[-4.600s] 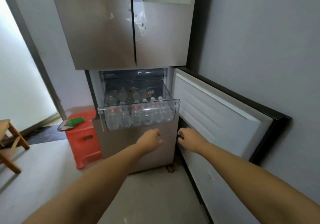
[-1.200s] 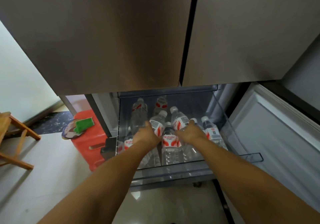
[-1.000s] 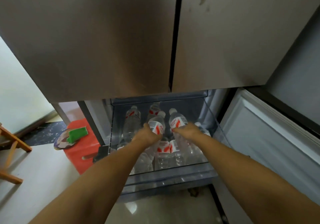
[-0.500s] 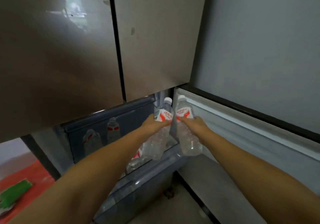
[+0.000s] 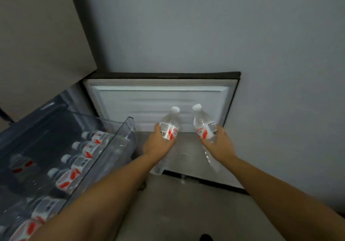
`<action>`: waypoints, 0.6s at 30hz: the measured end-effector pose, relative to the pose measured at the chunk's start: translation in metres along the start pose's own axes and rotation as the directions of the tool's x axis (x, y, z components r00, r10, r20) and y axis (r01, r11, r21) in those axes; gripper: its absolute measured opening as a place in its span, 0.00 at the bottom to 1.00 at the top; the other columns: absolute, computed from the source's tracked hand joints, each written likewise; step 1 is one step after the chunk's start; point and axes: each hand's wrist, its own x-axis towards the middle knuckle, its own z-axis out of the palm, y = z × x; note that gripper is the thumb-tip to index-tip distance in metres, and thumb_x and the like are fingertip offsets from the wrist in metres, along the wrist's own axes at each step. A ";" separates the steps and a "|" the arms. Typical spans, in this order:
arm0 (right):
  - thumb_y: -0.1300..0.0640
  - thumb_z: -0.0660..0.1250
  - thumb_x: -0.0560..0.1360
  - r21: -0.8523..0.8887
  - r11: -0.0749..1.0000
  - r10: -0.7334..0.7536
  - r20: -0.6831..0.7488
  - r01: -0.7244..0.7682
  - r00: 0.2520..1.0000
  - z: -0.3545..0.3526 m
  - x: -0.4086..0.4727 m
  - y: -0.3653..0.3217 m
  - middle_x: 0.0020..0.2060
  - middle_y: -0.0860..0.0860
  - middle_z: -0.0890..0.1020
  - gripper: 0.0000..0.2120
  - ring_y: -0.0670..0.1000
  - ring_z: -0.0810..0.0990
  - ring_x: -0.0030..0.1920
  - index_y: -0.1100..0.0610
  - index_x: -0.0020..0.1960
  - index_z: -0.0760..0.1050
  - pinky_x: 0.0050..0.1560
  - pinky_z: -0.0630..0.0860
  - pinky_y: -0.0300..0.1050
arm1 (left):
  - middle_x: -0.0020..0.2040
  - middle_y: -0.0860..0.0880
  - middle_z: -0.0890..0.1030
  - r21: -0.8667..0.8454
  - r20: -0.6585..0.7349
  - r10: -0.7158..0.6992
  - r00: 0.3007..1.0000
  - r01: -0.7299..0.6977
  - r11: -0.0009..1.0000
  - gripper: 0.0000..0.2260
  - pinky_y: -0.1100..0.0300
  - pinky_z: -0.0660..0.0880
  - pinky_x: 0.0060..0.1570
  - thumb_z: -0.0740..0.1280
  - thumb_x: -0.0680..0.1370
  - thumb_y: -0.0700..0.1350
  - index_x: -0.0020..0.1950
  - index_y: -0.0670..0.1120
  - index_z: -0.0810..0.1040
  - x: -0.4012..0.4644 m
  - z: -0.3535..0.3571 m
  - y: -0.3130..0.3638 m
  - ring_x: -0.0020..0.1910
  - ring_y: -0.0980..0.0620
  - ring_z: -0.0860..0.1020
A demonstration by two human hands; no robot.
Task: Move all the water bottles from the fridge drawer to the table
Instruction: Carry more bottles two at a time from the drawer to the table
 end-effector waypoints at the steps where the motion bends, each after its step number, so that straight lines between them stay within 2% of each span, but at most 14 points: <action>1: 0.33 0.67 0.67 -0.015 0.999 0.044 -0.026 -0.044 0.999 -0.015 -0.008 0.020 0.56 0.49 0.77 0.33 0.54 0.80 0.51 0.47 0.66 0.64 0.52 0.78 0.55 | 0.56 0.47 0.79 0.018 0.040 0.046 0.998 -0.047 0.999 0.33 0.52 0.76 0.51 0.67 0.70 0.63 0.69 0.51 0.61 -0.004 0.019 0.014 0.54 0.44 0.79; 3: 0.36 0.67 0.68 -0.037 0.996 0.082 -0.061 -0.084 0.995 -0.033 -0.018 0.047 0.57 0.51 0.76 0.33 0.55 0.79 0.52 0.48 0.68 0.63 0.54 0.78 0.56 | 0.57 0.48 0.79 0.037 0.102 0.117 0.988 -0.121 0.992 0.32 0.54 0.75 0.49 0.67 0.70 0.62 0.69 0.52 0.61 -0.012 0.045 0.033 0.53 0.44 0.79; 6: 0.39 0.69 0.70 -0.068 0.980 0.174 -0.150 -0.186 0.973 -0.065 -0.039 0.089 0.58 0.53 0.75 0.34 0.57 0.78 0.54 0.50 0.70 0.62 0.56 0.76 0.54 | 0.57 0.49 0.78 0.075 0.218 0.224 0.950 -0.245 0.967 0.33 0.49 0.77 0.51 0.66 0.66 0.64 0.67 0.54 0.61 -0.031 0.087 0.070 0.52 0.44 0.79; 8: 0.38 0.68 0.70 -0.072 0.964 0.236 -0.205 -0.256 0.950 -0.087 -0.056 0.117 0.58 0.53 0.75 0.34 0.56 0.78 0.54 0.50 0.70 0.61 0.55 0.76 0.53 | 0.59 0.49 0.77 0.082 0.286 0.272 0.919 -0.306 0.948 0.33 0.48 0.76 0.52 0.67 0.68 0.63 0.68 0.54 0.60 -0.045 0.117 0.094 0.53 0.43 0.78; 13: 0.36 0.66 0.71 -0.074 0.925 0.331 -0.328 -0.373 0.885 -0.145 -0.106 0.187 0.58 0.51 0.75 0.33 0.54 0.78 0.54 0.49 0.69 0.61 0.52 0.76 0.49 | 0.58 0.47 0.77 0.099 0.394 0.350 0.850 -0.418 0.903 0.34 0.50 0.76 0.52 0.68 0.69 0.63 0.70 0.53 0.59 -0.092 0.183 0.149 0.53 0.43 0.78; 18: 0.35 0.64 0.72 -0.046 0.889 0.393 -0.436 -0.456 0.810 -0.221 -0.166 0.259 0.62 0.51 0.75 0.34 0.55 0.79 0.55 0.49 0.71 0.60 0.54 0.76 0.51 | 0.57 0.45 0.76 0.054 0.471 0.415 0.778 -0.495 0.867 0.36 0.49 0.76 0.52 0.68 0.70 0.62 0.72 0.53 0.57 -0.162 0.249 0.213 0.53 0.42 0.78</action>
